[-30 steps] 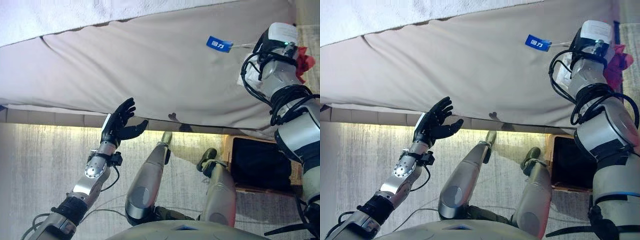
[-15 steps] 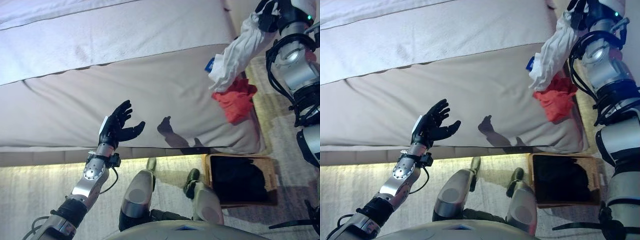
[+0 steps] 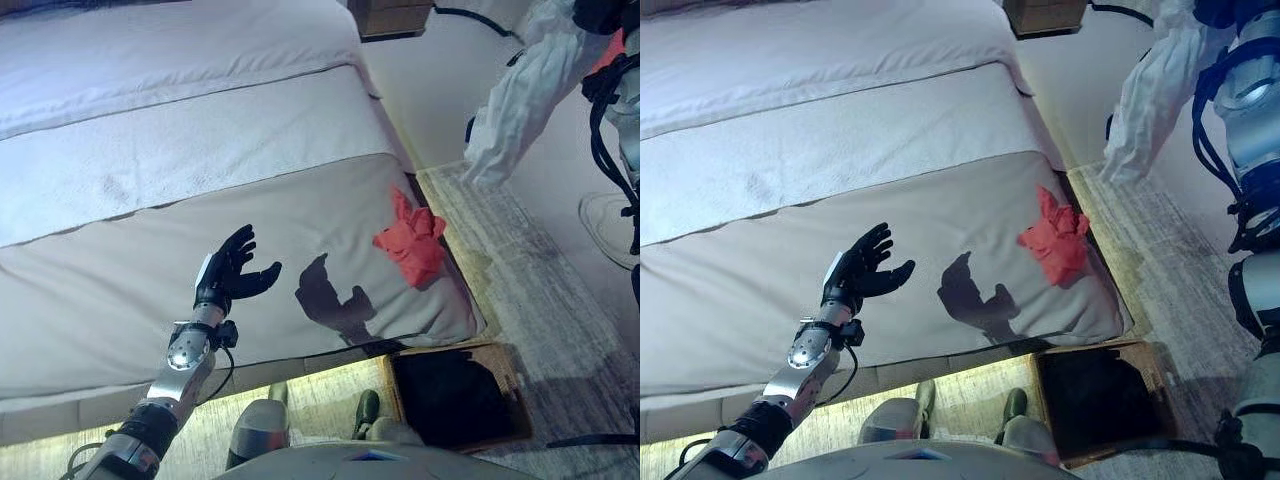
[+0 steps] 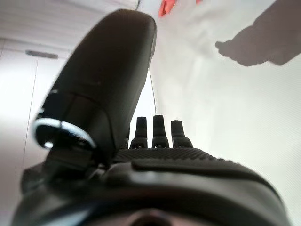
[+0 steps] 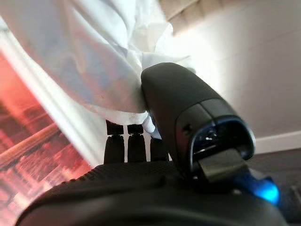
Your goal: Pick up the clothes from the bed and place them into the basket
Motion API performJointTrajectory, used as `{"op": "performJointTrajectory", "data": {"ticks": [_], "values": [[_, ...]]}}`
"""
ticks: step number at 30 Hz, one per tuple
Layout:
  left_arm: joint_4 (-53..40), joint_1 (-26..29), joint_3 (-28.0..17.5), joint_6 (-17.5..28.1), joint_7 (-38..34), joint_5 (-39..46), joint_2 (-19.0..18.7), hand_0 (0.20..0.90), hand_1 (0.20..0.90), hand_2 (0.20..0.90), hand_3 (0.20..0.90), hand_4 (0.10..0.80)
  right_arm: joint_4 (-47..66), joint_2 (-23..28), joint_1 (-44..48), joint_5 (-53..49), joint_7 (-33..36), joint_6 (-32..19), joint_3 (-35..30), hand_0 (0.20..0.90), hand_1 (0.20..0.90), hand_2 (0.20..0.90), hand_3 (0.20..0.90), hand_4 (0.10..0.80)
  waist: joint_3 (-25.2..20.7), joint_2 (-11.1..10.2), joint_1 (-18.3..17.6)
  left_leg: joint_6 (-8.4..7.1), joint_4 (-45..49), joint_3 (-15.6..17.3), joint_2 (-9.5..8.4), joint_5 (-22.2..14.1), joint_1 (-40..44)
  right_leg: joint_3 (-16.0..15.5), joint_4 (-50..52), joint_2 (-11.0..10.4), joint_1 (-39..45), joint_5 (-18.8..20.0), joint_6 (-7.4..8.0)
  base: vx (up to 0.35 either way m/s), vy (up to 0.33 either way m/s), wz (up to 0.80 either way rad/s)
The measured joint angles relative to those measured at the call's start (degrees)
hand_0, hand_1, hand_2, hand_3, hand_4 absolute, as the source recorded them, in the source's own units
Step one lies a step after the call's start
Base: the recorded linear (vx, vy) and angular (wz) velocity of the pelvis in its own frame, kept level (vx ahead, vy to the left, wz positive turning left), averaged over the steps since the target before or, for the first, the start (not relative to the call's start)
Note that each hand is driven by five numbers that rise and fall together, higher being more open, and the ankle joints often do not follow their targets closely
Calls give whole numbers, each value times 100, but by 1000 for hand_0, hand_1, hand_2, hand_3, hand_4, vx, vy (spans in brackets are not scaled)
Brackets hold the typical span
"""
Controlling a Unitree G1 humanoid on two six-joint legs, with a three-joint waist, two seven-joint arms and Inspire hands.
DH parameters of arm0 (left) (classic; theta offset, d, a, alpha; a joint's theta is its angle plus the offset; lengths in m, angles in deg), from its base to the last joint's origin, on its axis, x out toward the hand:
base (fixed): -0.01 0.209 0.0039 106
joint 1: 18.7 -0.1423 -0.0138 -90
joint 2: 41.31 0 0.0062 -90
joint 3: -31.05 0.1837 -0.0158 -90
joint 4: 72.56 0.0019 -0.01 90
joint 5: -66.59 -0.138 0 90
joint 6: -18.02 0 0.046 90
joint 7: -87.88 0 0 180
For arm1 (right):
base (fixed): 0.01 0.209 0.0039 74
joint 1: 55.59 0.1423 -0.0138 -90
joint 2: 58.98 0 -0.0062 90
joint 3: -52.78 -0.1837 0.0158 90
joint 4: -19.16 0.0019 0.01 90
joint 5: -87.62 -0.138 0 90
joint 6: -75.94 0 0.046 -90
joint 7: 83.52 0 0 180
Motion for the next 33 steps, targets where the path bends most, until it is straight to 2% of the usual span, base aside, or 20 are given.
{"op": "performJointTrajectory", "data": {"ticks": [7, 10, 16, 19, 25, 28, 30, 33], "values": [[271, 70, -4, 14, 129, 28, 188, 900, 900, 900, 900, 800, 15, 536, 3, -356, -24, 198, -2, 300, 300, 300, 200, 100, -96, 2, -338, -3, -223, 292, 22, 3, 173, 305, -1, 27, -91, 0, 0, -24, -33, -22], [284, 91, -63, 15, 183, 74, 218, 900, 900, 900, 900, 800, 150, 594, -69, -442, -165, 358, -235, 300, 300, 300, 200, 100, -138, 2, -471, -2, -340, 462, 37, 3, 233, 460, 0, 56, -177, 2, 0, -41, -13, -28], [780, 166, -251, 13, 291, 70, 469, 900, 900, 900, 900, 800, 1003, 563, -1699, -408, -680, 446, -1026, 300, 300, 300, 200, 100, -485, -23, -816, -2, -470, 804, 109, 3, 397, 811, 0, 181, -264, 2, 0, -15, -1, -30], [815, 175, -295, 10, 302, 62, 507, 900, 900, 900, 900, 800, 1195, 264, -2741, -244, -984, 500, -1586, 300, 300, 300, 200, 100, -530, -26, -1020, -2, -532, 912, 160, 3, 480, 934, 1, 246, -259, 2, 0, -10, -10, -21], [828, 179, -429, -82, 516, -3, 597, 900, 900, 900, 900, 800, 1251, -507, -4326, -25, -1536, 594, -1771, 300, 300, 300, 200, 100, -572, 32, -1384, -7, -643, 1183, 209, 6, 581, 1229, 1, 351, -362, 2, 1, 5, -26, -26], [837, 180, -429, -129, 519, -53, 660, 900, 900, 900, 900, 800, 1240, -739, -4748, -17, -1638, 653, -1770, 300, 300, 300, 200, 100, -607, 95, -1575, -6, -646, 1239, 224, 6, 593, 1281, 0, 367, -376, 19, 27, 3, -5, -14], [839, 182, -428, -129, 526, -136, 728, 900, 900, 900, 900, 800, 1217, -785, -4828, -18, -1647, 664, -1760, 300, 300, 300, 200, 100, -633, 140, -1579, -6, -645, 1364, 231, 6, 594, 1406, 0, 386, -439, 62, 89, 2, 0, -24], [849, 182, -419, -129, 597, -174, 781, 900, 900, 900, 900, 800, 1182, -823, -4857, -20, -1646, 664, -1761, 300, 300, 300, 200, 100, -639, 155, -1609, -6, -646, 1416, 255, 6, 590, 1441, -1, 410, -468, 107, 80, -2, 1, -11]]}}
